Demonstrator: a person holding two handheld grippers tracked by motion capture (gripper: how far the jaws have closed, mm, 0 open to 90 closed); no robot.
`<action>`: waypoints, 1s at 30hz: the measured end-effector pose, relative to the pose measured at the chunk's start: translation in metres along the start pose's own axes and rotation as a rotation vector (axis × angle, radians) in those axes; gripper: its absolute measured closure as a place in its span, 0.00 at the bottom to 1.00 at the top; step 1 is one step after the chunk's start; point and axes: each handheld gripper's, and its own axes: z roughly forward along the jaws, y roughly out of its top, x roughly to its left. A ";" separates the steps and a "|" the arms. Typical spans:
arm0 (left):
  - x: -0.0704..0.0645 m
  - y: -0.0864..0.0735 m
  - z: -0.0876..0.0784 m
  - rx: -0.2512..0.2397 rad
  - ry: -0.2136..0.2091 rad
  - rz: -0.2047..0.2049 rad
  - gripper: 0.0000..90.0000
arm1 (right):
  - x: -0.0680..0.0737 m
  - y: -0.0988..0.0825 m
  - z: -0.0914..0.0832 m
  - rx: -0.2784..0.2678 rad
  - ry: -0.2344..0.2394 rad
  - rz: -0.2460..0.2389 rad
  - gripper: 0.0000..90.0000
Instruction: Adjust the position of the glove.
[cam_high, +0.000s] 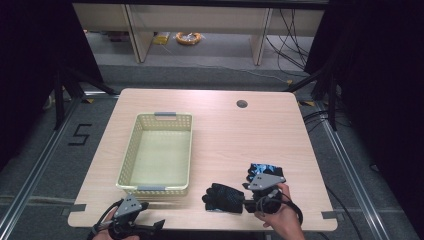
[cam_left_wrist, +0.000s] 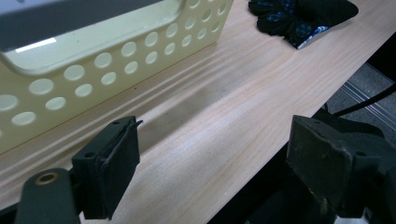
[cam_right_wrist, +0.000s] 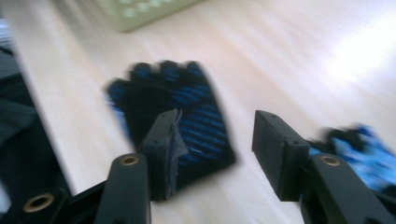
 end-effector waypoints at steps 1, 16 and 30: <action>0.002 0.000 -0.001 0.019 0.008 0.020 0.18 | -0.005 -0.002 -0.003 0.000 -0.025 0.002 0.59; 0.000 0.000 0.000 0.008 -0.005 -0.005 0.18 | -0.067 -0.043 -0.025 0.002 -0.206 0.144 0.60; -0.001 0.001 0.002 0.004 -0.006 -0.009 0.18 | -0.074 -0.047 -0.013 0.040 -0.168 0.105 0.60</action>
